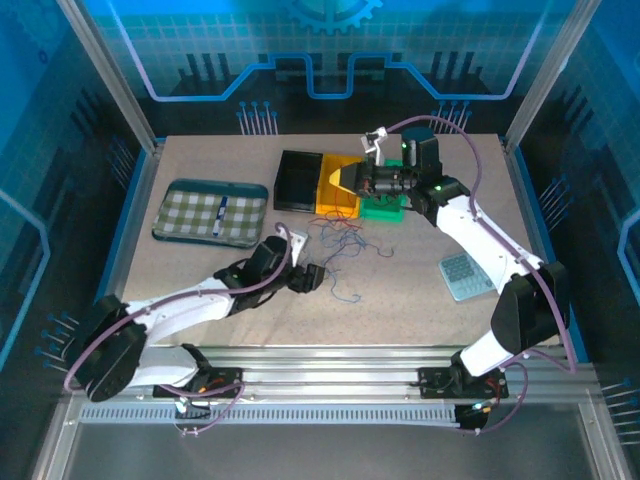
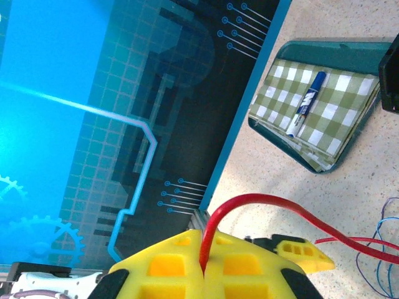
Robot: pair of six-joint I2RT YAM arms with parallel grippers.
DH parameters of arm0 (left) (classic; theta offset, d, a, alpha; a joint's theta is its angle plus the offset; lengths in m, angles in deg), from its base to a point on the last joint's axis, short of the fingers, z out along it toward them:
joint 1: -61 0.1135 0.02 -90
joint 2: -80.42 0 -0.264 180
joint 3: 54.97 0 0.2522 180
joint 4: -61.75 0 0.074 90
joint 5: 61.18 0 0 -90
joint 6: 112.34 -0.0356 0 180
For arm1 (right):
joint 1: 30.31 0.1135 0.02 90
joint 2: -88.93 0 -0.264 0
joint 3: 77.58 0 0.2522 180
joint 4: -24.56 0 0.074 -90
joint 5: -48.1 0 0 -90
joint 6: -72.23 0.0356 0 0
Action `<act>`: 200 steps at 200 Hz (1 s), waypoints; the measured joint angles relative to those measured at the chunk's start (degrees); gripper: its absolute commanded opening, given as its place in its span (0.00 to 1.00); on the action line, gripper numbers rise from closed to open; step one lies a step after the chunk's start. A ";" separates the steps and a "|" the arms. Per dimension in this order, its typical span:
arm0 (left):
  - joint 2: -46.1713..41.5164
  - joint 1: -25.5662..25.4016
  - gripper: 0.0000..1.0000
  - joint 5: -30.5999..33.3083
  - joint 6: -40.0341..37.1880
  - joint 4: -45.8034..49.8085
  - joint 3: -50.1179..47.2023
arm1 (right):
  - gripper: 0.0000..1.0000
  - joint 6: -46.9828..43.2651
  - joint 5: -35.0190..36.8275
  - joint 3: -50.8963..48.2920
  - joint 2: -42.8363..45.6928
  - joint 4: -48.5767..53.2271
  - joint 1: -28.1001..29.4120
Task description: Untangle the cables
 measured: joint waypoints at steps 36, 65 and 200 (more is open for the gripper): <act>7.52 -0.59 0.78 2.60 -2.05 -7.10 2.93 | 0.00 0.20 -0.02 -0.09 0.00 0.04 0.04; 13.40 -1.18 0.76 5.16 -3.54 -13.31 5.95 | 0.00 0.20 -0.04 -0.09 0.00 0.09 0.31; 29.66 0.66 0.03 11.19 -6.51 -20.50 19.80 | 0.00 -1.99 -1.97 -4.46 4.98 3.65 2.05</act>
